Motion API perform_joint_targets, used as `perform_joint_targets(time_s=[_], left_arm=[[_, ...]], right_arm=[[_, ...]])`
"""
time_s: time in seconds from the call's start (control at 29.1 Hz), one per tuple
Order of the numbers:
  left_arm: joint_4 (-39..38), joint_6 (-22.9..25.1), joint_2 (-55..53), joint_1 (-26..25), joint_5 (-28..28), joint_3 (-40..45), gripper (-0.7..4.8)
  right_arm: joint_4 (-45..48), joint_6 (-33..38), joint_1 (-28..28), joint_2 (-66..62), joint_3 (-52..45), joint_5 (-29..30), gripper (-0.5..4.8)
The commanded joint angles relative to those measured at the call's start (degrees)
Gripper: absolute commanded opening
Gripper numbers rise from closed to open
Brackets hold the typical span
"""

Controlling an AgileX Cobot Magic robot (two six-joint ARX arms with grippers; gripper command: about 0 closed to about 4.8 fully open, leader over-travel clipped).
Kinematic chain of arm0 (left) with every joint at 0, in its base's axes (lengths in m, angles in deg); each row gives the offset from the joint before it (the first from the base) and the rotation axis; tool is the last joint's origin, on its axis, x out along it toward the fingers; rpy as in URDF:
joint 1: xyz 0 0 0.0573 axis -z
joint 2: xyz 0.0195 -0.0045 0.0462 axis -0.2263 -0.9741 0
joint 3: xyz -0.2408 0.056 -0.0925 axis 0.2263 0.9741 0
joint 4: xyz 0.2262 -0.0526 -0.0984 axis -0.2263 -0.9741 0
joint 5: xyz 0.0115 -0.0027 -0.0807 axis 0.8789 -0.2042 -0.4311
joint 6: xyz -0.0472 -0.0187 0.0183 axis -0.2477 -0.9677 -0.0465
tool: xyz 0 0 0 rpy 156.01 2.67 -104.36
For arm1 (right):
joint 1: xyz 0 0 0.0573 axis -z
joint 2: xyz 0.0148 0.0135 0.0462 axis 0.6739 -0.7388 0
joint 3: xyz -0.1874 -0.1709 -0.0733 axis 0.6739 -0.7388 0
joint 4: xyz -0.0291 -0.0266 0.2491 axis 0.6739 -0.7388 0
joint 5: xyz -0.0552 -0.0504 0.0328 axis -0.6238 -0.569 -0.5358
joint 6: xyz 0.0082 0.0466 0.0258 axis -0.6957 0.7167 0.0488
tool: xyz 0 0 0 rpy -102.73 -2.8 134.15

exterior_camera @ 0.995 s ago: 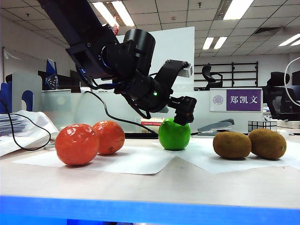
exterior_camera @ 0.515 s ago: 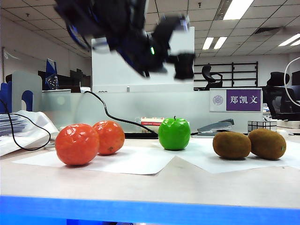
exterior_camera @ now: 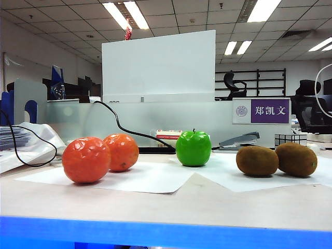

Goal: Put the same fruits together.

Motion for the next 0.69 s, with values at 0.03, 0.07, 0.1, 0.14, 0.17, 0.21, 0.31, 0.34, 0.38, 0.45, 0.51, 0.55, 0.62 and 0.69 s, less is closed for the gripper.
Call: perform_joint_targets(time_s=[0.03, 0.07, 0.1, 0.14, 0.17, 0.21, 0.31, 0.34, 0.38, 0.45, 0.51, 0.55, 0.62, 0.69], left_arm=[[-9.46, -1.51, 3.91, 0.02, -0.39, 1.01, -0.06], [-10.71, -1.49, 5.6, 0.09, -0.39, 2.05, -0.06], [-11.17, -1.46, 6.95, 0.2, -0.42, 3.19, -0.06], [-11.15, -1.51, 8.39, 0.35, -0.42, 4.61, -0.06], [-10.78, -1.57, 10.32, 0.48, -0.59, 6.62, -0.06], [-10.03, -1.81, 11.85, 0.48, -1.14, 8.48, -0.06], [-6.56, -5.75, 18.01, 0.35, -1.46, 15.06, -0.06], [-5.18, -6.71, 19.74, 0.26, -1.4, 16.87, -0.06], [-3.5, -7.17, 22.01, 0.17, -1.07, 19.19, -0.06], [-0.24, -7.63, 25.4, 0.17, 0.17, 22.75, -0.06], [3.61, -7.89, 29.03, 0.2, -0.02, 26.53, -0.06], [5.14, -8.39, 30.49, 0.2, 0.0, 28.04, -0.06], [8.46, -9.38, 33.4, 0.15, 0.9, 31.36, -0.06], [11.69, -10.56, 35.98, 0.13, 3.02, 34.64, -0.06]], right_arm=[[-0.17, 1.66, -0.07, 0.85, 0.09, 4.72, -0.08], [-0.13, 1.62, -0.07, 1.46, -0.52, 5.64, -0.09], [0.5, 1.6, -0.07, 2.05, -1.36, 6.19, -0.09], [1.29, 1.62, -0.07, 2.69, -2.43, 6.25, -0.09], [2.21, 1.75, -0.07, 3.67, -3.82, 6.19, -0.09], [2.93, 2.14, -0.07, 4.33, -4.85, 6.16, -0.09], [6.1, 4.92, -0.02, 7.26, -8.52, 5.79, -0.09], [7.08, 5.6, -0.02, 8.15, -9.55, 5.7, -0.09], [8.46, 6.45, -0.02, 9.2, -10.73, 5.44, -0.09], [10.73, 7.85, -0.07, 10.64, -12.52, 4.33, -0.09], [13.84, 8.76, -0.07, 12.17, -14.88, 2.23, -0.09], [15.5, 9.22, -0.04, 12.76, -16.09, 1.22, -0.09], [19.21, 10.36, -0.04, 14.16, -18.97, -0.37, -0.09], [23.08, 12.5, -0.04, 15.23, -21.77, -1.49, -0.09]])
